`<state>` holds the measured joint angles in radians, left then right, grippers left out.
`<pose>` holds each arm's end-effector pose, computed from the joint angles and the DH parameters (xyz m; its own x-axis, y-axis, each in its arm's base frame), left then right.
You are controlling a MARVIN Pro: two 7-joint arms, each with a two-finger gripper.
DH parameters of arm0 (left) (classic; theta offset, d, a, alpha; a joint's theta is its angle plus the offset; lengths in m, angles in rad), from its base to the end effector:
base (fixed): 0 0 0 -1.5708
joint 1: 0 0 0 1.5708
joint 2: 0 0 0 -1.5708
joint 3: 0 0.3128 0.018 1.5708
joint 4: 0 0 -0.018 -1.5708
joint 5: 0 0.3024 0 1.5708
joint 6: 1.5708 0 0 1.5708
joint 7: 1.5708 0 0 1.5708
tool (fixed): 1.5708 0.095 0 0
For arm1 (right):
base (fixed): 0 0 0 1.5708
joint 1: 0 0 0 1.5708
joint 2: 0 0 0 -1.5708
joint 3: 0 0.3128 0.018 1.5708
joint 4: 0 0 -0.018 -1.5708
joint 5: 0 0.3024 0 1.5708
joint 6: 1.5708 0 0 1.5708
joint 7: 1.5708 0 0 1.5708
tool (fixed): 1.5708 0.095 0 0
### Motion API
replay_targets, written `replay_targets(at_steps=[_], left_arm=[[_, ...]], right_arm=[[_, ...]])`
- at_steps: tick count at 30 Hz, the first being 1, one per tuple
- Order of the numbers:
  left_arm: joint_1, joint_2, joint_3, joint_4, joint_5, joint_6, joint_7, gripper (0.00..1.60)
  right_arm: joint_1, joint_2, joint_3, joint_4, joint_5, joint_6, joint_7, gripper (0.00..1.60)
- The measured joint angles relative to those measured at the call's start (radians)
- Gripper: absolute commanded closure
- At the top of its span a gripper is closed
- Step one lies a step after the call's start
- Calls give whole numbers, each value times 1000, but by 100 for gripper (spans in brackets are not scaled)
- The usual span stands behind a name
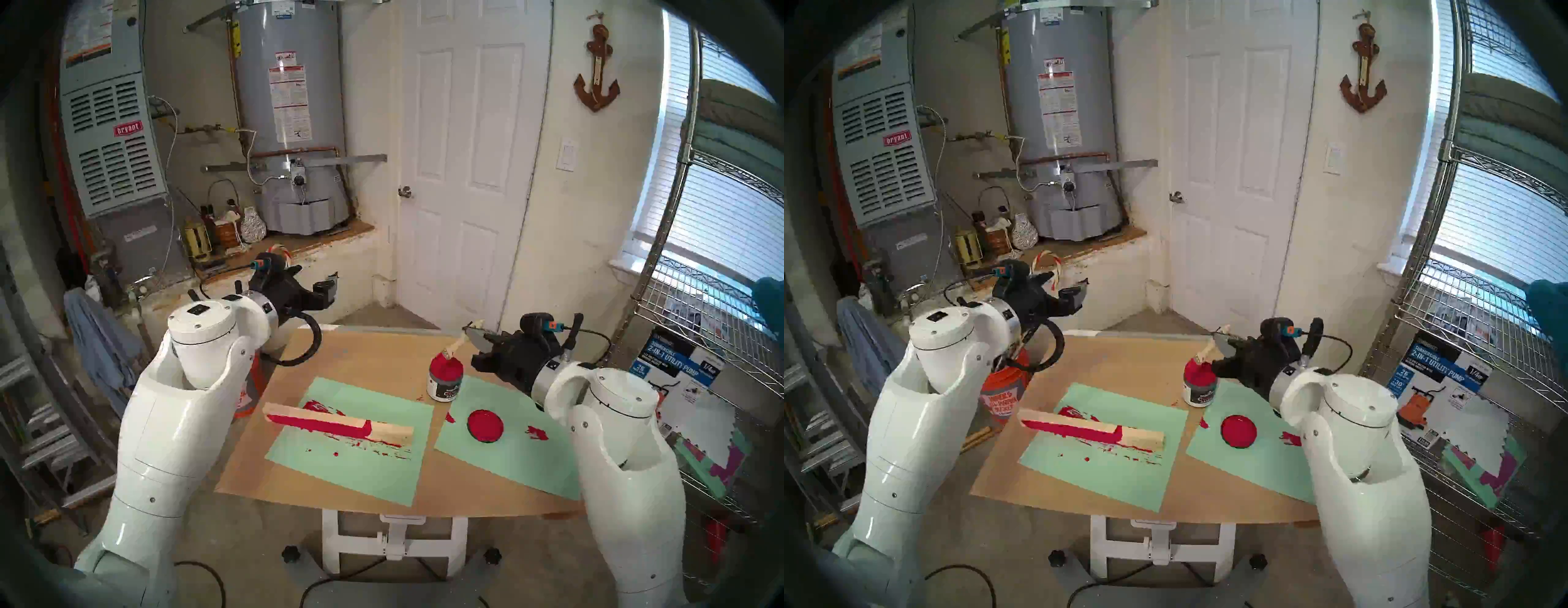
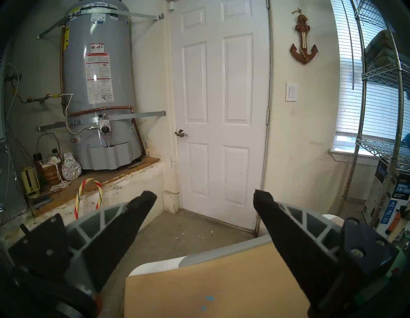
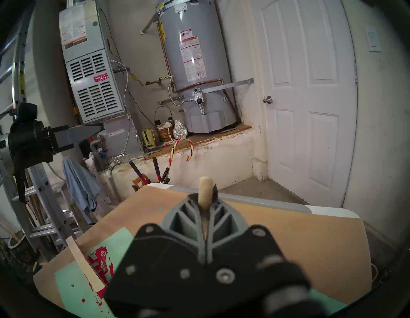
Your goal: Pick up brush, dip the brush into paint, and paint the wood
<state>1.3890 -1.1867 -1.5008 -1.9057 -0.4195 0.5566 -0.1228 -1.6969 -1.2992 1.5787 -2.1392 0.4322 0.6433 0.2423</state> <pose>0.4335 0.0365 -0.1714 0.0892 -0.0355 0.9954 -0.3156 -0.9489 -0.0056 0.3433 -0.0034 -0.2097 0.2355 -0.0729 0.9691 0.4265 -0.8883 -0.1704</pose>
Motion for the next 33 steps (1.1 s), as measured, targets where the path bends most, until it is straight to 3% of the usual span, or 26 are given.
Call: replay_targets(at_steps=[33], left_arm=[[0,0,0,0,0,0,0,0]], right_arm=[[4,-46,57,5,68,34,-4,160]])
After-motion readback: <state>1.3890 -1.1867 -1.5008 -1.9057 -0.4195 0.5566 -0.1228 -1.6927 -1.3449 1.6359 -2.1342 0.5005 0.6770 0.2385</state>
